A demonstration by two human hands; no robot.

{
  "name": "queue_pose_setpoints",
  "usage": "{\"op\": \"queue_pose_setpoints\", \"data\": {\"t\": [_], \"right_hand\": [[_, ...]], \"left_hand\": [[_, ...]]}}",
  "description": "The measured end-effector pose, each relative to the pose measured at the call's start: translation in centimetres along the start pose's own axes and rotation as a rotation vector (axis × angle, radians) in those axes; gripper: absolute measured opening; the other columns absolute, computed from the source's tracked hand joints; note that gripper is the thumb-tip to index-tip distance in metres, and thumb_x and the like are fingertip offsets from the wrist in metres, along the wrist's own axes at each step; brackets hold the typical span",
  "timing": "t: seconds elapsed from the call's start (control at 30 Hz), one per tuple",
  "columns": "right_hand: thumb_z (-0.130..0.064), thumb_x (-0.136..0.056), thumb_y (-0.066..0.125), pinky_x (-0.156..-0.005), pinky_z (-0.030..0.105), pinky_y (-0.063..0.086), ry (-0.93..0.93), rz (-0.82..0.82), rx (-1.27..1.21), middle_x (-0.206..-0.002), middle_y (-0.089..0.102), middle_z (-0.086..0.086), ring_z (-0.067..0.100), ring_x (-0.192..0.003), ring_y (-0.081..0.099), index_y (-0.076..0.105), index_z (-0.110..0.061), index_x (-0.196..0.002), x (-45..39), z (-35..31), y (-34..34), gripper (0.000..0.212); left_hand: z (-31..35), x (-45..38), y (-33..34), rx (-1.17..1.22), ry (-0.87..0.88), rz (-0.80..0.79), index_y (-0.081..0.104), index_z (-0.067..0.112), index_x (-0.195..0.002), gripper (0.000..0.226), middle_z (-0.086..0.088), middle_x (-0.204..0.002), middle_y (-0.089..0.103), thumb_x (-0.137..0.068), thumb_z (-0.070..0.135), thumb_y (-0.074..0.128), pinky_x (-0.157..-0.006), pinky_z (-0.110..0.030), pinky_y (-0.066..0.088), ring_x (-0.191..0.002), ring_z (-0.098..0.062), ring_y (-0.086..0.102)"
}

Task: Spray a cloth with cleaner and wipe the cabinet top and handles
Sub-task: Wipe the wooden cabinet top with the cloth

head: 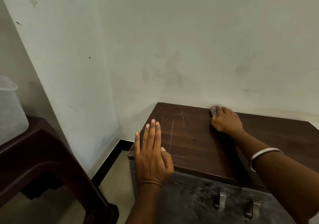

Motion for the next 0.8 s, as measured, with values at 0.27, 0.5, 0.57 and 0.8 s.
{"op": "queue_pose_setpoints", "data": {"t": [0.27,0.5,0.57,0.8], "right_hand": [[-0.037,-0.097,0.028,-0.12,0.047,0.012,0.02,-0.026,0.034,-0.159,0.018,0.013,0.032,-0.146,0.016,0.018,-0.011,-0.152,-0.1,-3.6,0.9,0.061],[-0.039,-0.098,0.027,-0.121,0.043,0.011,-0.197,-0.077,-0.058,-0.161,0.016,0.008,0.026,-0.148,0.014,0.016,-0.017,-0.153,-0.1,-7.1,1.7,0.06],[-0.039,-0.098,0.028,-0.121,0.043,0.013,-0.163,-0.062,-0.05,-0.16,0.018,0.009,0.027,-0.147,0.017,0.018,-0.016,-0.153,-0.4,-4.9,1.3,0.06],[-0.038,-0.097,0.03,-0.118,0.047,0.019,0.073,0.004,-0.001,-0.157,0.025,0.014,0.032,-0.144,0.023,0.022,-0.012,-0.151,-0.6,3.4,-0.5,0.06]], "left_hand": [[0.1,0.0,-0.1,0.023,0.009,0.005,0.032,0.012,-0.15,0.069,-0.002,-0.158,0.027,-0.083,0.028,0.031,-0.119,-0.046,0.018,-0.147,-0.017,0.023],[0.1,0.0,0.0,0.041,0.003,-0.01,0.03,0.012,-0.15,0.07,-0.001,-0.159,0.025,-0.082,0.028,0.031,-0.119,-0.045,0.02,-0.147,-0.015,0.02],[0.0,0.0,0.0,0.047,-0.001,-0.013,0.03,0.012,-0.15,0.069,-0.001,-0.159,0.024,-0.083,0.028,0.031,-0.119,-0.045,0.02,-0.147,-0.015,0.02],[0.1,0.1,-0.1,0.042,-0.004,-0.009,0.032,0.012,-0.149,0.068,-0.002,-0.158,0.027,-0.083,0.028,0.031,-0.117,-0.045,0.021,-0.146,-0.017,0.024]]}}
Point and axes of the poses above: each hand's wrist, its own x-axis away from the middle knuckle, its own y-axis out of the palm, z = x × y, the point moved 3 cm from there along -x, towards the middle knuckle
